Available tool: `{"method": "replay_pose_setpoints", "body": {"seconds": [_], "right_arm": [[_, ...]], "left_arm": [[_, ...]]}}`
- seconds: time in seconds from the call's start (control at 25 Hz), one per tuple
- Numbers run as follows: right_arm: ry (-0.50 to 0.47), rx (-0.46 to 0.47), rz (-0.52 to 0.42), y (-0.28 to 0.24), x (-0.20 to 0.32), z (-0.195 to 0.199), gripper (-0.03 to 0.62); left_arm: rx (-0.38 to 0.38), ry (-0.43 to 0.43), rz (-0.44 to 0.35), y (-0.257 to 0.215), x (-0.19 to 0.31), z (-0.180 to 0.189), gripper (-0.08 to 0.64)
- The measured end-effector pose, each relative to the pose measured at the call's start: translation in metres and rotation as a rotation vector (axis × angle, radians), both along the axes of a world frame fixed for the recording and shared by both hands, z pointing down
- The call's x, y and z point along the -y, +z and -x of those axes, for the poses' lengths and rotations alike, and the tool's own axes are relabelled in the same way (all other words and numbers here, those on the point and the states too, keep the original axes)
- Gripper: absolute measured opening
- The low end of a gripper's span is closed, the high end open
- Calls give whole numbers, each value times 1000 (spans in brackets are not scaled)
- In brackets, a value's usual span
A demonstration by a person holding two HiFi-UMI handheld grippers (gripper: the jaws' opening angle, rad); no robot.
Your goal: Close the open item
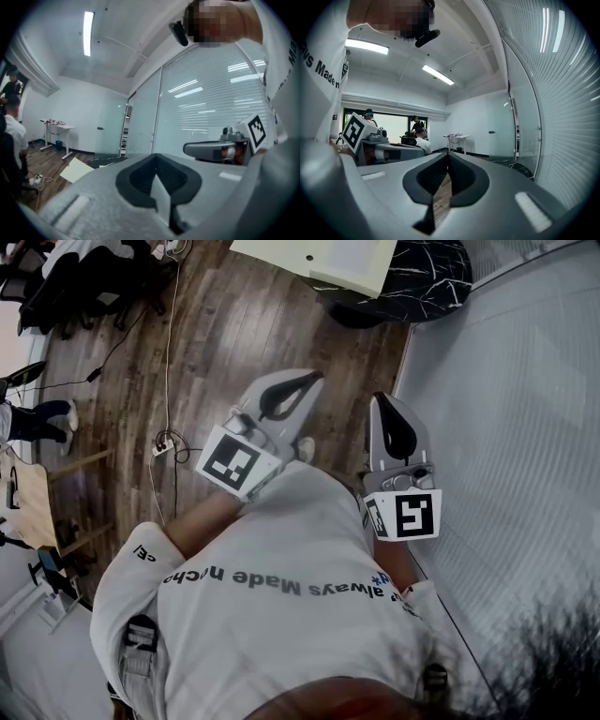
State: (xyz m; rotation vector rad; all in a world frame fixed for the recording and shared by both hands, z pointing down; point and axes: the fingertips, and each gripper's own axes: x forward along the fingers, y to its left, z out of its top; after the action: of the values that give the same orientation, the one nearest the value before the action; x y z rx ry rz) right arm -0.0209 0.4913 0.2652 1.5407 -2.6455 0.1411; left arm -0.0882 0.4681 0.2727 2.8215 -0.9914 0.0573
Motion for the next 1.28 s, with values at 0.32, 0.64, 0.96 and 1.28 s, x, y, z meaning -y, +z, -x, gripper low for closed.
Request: {"method": "replay_pose_setpoints", "body": {"seconds": [0.32,0.64,0.96,1.28], "right_arm": [[-14,-26,12,3,85,18,2],[-7,-43,16,-1,179,54,2],[45,-50,37,6,241,71,2],[70,-54,61,21,275,62,2]], "left_arm": [[-16,-5,8,3,83,18,3],[-32,12,20,3,176,52,3],[-30,53,42,12,241,73,3],[-28,63,79,30,277,68,3]]}}
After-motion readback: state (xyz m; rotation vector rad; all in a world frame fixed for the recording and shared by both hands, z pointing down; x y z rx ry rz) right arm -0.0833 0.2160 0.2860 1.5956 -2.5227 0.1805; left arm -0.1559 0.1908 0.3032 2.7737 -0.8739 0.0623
